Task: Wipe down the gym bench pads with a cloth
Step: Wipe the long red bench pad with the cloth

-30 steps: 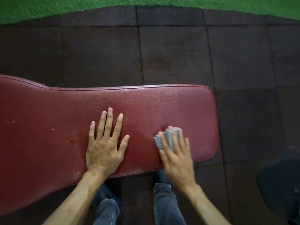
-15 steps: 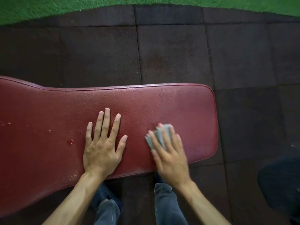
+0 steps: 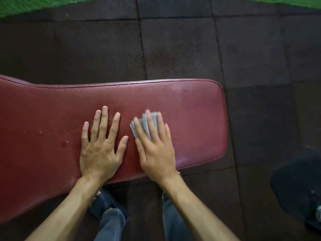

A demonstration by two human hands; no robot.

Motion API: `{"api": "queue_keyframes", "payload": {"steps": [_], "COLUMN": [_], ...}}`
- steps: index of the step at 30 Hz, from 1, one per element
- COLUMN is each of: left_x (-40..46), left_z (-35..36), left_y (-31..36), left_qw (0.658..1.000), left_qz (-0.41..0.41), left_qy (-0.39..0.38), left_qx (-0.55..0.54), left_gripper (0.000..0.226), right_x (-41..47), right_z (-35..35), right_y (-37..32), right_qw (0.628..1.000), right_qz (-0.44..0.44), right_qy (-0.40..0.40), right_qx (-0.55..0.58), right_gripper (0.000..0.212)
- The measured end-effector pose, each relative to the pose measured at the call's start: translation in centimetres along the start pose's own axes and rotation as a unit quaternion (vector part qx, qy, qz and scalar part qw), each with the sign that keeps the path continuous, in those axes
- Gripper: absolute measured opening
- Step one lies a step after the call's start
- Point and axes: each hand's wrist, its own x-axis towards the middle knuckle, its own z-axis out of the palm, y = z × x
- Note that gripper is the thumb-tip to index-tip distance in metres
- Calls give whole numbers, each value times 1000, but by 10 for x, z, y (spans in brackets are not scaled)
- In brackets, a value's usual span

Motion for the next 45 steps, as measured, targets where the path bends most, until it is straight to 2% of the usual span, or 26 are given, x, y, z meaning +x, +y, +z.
{"api": "queue_keyframes", "payload": {"steps": [2, 4, 7, 9, 12, 15, 18, 20, 23, 25, 27, 30, 32, 35, 40, 43, 45], "left_x": [1, 2, 2, 1, 1, 0, 0, 1, 1, 5, 15, 37, 50, 53, 21, 8, 5], "left_z": [0, -1, -1, 0, 1, 0, -1, -1, -4, -11, -19, -18, -9, 1, -8, -13, -11], "left_y": [1, 2, 2, 1, 0, -2, -3, -3, 0, 16, 50, 102, 111, 89, 34, 27, 38], "left_qw": [1000, 1000, 1000, 1000, 1000, 1000, 999, 998, 995, 989, 989, 993, 997, 999, 999, 995, 991], "left_qz": [-2, -4, -3, 0, 4, 10, 7, 7, -8, -32, -17, 36, 17, -25, -30, -8, 35], "left_qy": [0, -4, -4, 0, 10, 17, 22, 22, 28, 50, 70, 59, 30, 1, -9, -10, 0], "left_qx": [0, 5, 4, -3, -4, -13, -33, -50, -95, -133, -128, -100, -74, -37, -41, -103, -133], "left_gripper": [67, 67, 67, 66, 65, 60, 56, 56, 57, 58, 58, 57, 58, 61, 61, 60, 60], "right_x": [-41, -44, 14, 67, 100, 69, 40, 31, 25, 25, 25, 25, 24, 24, 24, 23, 23], "right_z": [-2, -12, -27, -29, -13, 1, -5, -15, -23, -20, -15, -13, -13, -14, -12, -8, -7], "right_y": [25, 62, 86, 74, 18, -35, -37, -13, 40, 63, 68, 68, 69, 70, 57, 47, 46], "right_qw": [1000, 995, 973, 962, 978, 990, 986, 982, 992, 993, 992, 992, 992, 993, 992, 993, 992], "right_qz": [20, 94, 229, 264, 199, 133, 85, 66, 94, 113, 116, 121, 120, 116, 125, 115, 121], "right_qy": [-13, -13, 30, 67, 63, 18, -27, -1, 39, 21, 12, 11, 11, 10, 2, 3, 7], "right_qx": [-20, -26, 10, 24, 11, 37, 139, 179, 76, -5, -39, -39, -37, -32, -28, -34, -33], "right_gripper": [52, 53, 54, 56, 58, 57, 55, 56, 61, 64, 65, 64, 63, 65, 67, 65, 64]}}
